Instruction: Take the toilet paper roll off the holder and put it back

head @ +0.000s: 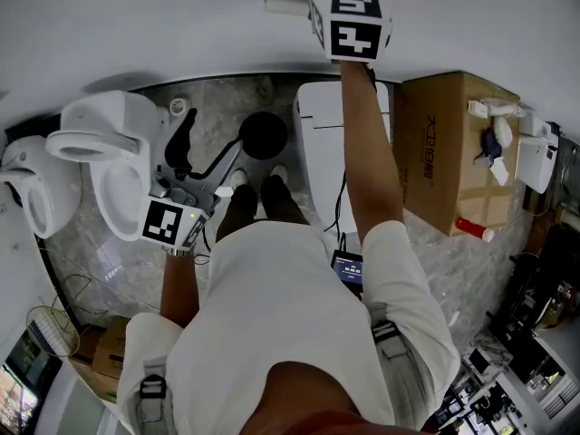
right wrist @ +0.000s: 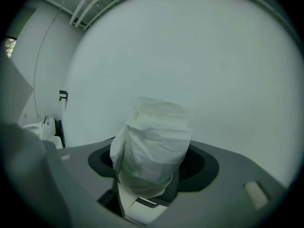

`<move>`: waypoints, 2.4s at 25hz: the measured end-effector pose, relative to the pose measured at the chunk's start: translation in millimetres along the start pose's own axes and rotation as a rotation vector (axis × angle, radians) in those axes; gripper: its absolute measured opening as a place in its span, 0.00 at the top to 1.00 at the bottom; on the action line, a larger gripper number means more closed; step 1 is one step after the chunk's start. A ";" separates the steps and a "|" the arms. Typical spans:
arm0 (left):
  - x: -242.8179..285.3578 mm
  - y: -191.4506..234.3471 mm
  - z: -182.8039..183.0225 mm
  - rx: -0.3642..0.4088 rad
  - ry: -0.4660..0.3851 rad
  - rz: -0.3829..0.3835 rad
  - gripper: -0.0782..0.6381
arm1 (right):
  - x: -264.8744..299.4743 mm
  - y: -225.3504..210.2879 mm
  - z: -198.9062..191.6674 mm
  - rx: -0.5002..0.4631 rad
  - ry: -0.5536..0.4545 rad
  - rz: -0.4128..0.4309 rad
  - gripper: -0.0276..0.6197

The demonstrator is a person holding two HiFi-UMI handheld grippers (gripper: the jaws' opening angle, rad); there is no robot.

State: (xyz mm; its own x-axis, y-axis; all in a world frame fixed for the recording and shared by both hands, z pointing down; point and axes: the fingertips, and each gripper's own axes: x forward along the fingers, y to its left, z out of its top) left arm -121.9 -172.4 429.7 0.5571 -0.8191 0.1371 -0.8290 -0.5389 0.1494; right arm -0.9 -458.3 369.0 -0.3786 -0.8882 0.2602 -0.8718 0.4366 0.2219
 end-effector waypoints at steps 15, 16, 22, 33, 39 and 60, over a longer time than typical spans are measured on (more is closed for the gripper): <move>19.4 -12.2 34.9 0.051 -0.071 -0.086 0.41 | -138.3 26.6 15.7 -0.030 -0.174 0.134 0.45; 21.1 -13.8 37.1 0.053 -0.076 -0.094 0.41 | -149.6 28.1 12.9 -0.034 -0.181 0.143 0.45; 23.8 -28.0 41.2 0.062 -0.078 -0.135 0.41 | -216.8 42.3 -16.4 -0.024 -0.156 0.209 0.45; 22.5 -37.0 44.4 0.082 -0.080 -0.161 0.41 | -270.3 67.7 -44.9 0.062 -0.140 0.245 0.45; 17.7 -32.3 40.9 0.074 -0.073 -0.145 0.41 | -264.6 74.7 -45.0 0.066 -0.138 0.264 0.45; 27.6 -26.6 29.1 0.050 -0.053 -0.134 0.41 | -247.6 66.9 -31.2 0.072 -0.188 0.257 0.45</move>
State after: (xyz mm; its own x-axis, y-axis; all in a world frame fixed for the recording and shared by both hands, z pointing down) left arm -85.9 -186.4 401.1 0.6607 -0.7476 0.0673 -0.7495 -0.6522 0.1133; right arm 44.3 -204.7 348.8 -0.6343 -0.7637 0.1197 -0.7573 0.6450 0.1021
